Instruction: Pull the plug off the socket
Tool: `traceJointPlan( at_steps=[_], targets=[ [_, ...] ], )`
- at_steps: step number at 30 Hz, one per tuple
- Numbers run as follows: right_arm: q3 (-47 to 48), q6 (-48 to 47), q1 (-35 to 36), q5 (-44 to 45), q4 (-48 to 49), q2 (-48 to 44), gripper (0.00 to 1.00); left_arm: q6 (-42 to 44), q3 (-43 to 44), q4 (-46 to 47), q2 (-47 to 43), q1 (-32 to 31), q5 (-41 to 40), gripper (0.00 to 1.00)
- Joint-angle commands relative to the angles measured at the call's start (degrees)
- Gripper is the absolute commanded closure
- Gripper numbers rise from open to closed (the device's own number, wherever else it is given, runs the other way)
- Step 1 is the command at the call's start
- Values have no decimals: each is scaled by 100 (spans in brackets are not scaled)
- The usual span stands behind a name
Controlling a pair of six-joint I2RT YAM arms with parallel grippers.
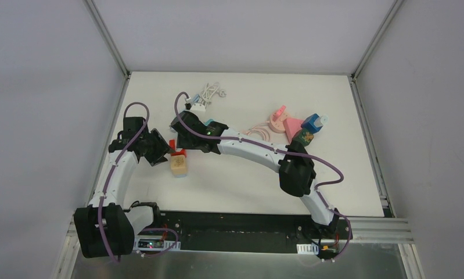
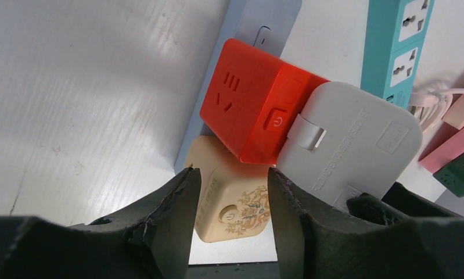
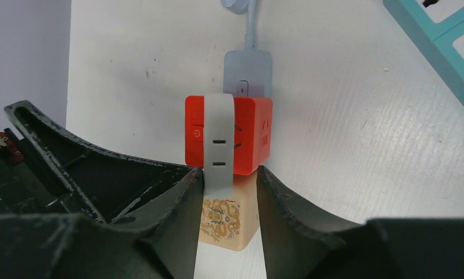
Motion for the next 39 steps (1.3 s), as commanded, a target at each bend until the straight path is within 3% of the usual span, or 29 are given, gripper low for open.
traceJointPlan(
  at_steps=[1, 13, 19, 23, 32, 39],
  targets=[
    [139, 98, -7, -189, 0, -193, 59, -48, -55, 127, 59, 74, 92, 53],
    [107, 82, -45, -633, 436, -115, 54, -26, -20, -25, -101, 75, -393, 60],
    [160, 154, -136, -702, 438, 28, 58, -69, -58, -54, -14, 75, -416, 63],
    [191, 183, -140, -719, 456, 74, 65, -55, -68, -146, -12, 74, -435, 64],
    [209, 353, -145, -891, 527, -50, 100, -107, -147, -122, 112, 74, -386, 65],
    [209, 617, -194, -1142, 746, -196, 100, -99, -92, -133, 286, 74, -364, 67]
  ],
)
